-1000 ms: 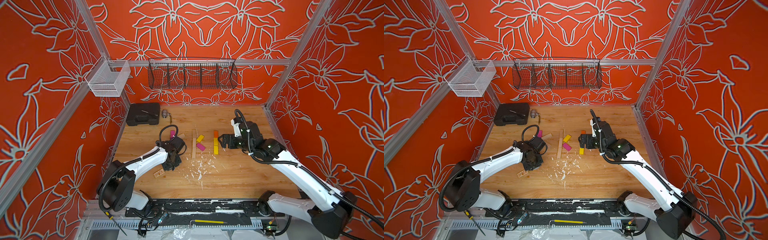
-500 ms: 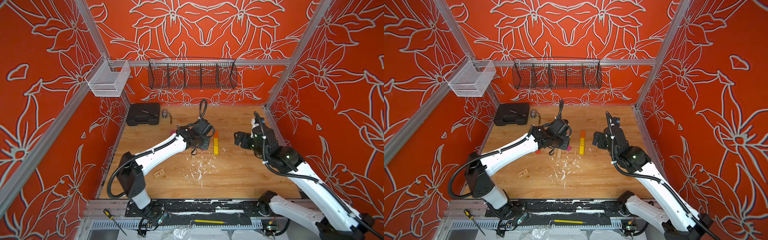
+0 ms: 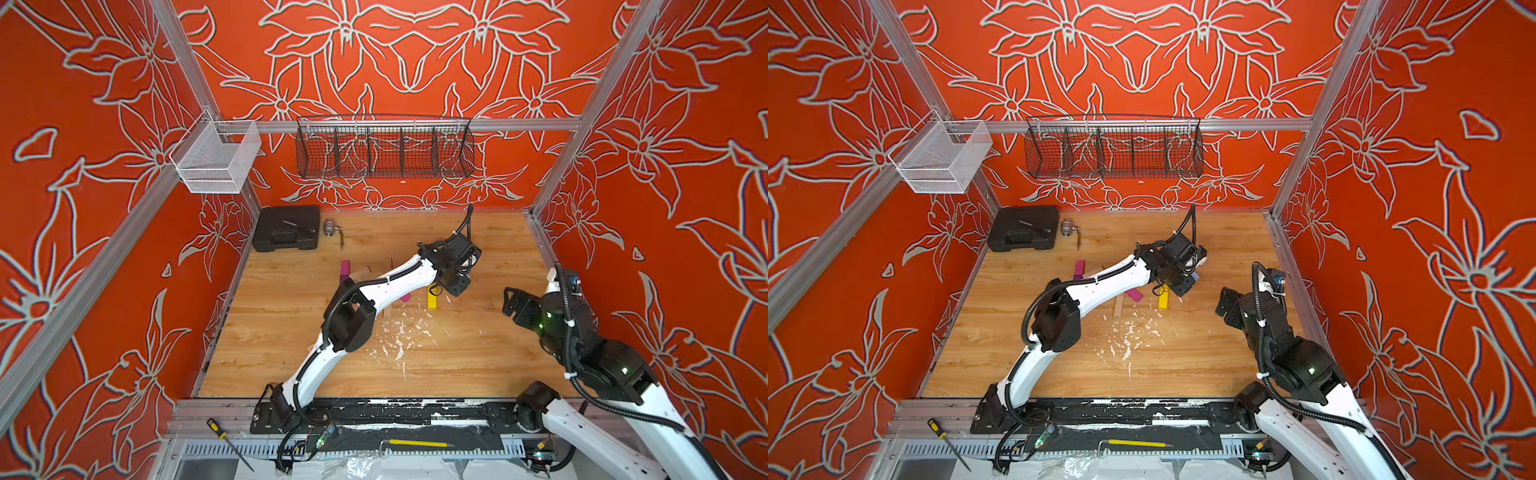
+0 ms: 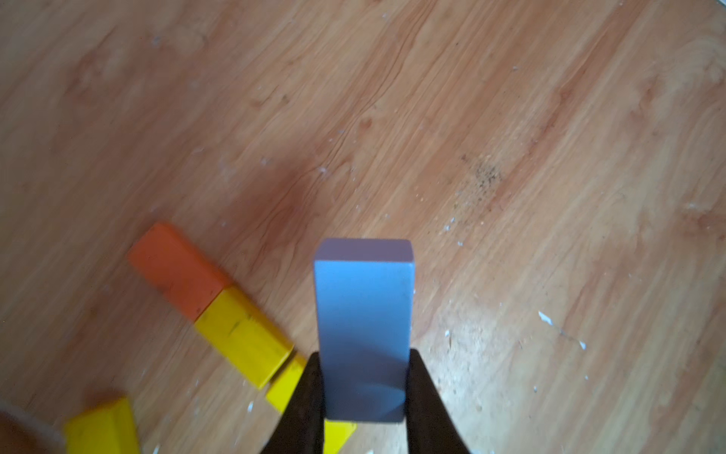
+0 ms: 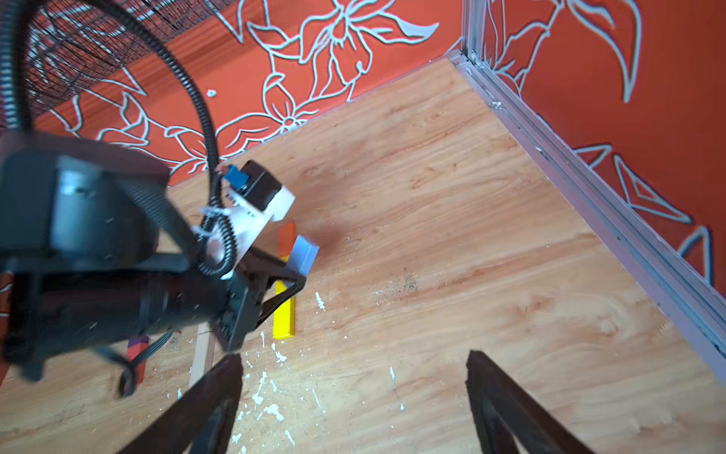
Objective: Assemble the letter k with building blocks
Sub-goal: Place the building block at the center of the board.
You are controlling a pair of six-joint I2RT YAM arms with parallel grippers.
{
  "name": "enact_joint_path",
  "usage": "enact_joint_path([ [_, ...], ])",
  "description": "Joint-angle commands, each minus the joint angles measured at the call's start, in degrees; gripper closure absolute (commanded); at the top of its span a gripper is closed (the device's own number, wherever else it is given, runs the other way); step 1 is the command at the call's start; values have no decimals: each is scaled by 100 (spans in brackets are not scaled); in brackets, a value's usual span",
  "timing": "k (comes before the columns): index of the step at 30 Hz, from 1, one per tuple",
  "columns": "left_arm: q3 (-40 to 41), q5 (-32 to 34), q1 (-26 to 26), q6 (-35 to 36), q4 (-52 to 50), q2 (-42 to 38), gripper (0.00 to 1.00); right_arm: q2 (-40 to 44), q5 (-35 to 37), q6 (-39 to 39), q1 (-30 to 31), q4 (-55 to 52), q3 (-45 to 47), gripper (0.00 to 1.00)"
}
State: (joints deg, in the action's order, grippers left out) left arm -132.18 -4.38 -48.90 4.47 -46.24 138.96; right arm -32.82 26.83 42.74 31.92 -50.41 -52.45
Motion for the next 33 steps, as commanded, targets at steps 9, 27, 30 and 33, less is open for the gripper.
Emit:
enact_joint_path([
  [9,-1111,-143,-36,397,-386,1128,76,66,70,232,-9,-190,121,10],
  [27,-1161,-226,-31,283,-197,1293,51,105,-11,321,-11,-236,114,10],
  [30,-1059,-329,-32,216,-131,995,51,81,-19,345,-17,-207,100,9],
  [33,-425,-405,-24,21,345,335,51,-80,-66,395,-17,-210,48,9],
])
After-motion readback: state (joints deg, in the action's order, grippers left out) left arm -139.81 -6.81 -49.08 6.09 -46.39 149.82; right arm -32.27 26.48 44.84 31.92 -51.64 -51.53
